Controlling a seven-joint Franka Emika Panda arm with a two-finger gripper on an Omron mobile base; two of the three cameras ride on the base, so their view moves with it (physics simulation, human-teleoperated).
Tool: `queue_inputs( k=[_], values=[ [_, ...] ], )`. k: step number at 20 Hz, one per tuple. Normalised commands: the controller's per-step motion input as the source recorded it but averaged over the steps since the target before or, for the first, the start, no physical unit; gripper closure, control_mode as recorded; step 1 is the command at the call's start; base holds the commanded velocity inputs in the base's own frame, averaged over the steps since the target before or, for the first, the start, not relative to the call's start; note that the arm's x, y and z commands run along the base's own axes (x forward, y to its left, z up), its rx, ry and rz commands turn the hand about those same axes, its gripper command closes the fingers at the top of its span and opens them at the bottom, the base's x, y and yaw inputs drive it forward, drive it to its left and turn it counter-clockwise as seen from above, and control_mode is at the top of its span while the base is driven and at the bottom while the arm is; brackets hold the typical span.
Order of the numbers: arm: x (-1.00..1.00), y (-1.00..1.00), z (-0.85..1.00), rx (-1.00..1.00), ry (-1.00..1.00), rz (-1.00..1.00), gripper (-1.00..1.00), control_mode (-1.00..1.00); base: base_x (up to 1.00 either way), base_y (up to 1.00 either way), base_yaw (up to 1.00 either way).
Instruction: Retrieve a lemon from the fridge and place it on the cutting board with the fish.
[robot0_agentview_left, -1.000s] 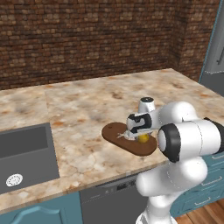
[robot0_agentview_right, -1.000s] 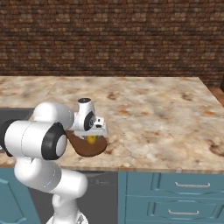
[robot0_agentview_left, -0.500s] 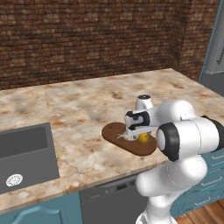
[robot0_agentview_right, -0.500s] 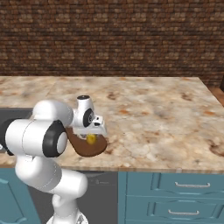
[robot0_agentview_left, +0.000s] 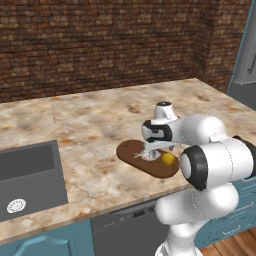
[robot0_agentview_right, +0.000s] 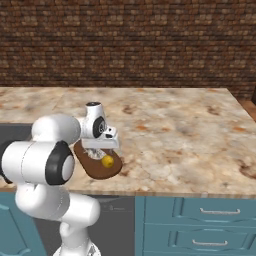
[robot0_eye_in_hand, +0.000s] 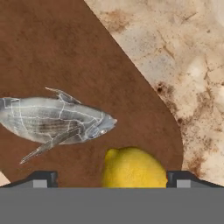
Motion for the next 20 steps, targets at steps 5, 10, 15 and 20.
queue_inputs(
  k=[5, 10, 15, 20],
  values=[
    [-0.46, 0.00, 0.42, 0.00, -0.01, -0.04, -1.00, -1.00, 0.00, 0.00, 0.00],
    [-0.70, -0.03, 0.68, 0.00, 0.00, -0.07, -1.00, -1.00, 0.00, 0.00, 0.00],
    [-0.73, -0.01, 1.00, 0.00, -0.01, -0.03, -1.00, -1.00, 0.00, 0.00, 0.00],
    [-0.81, 0.00, 0.94, 0.02, -0.02, 0.00, -1.00, -1.00, 0.00, 0.00, 0.00]
  ],
)
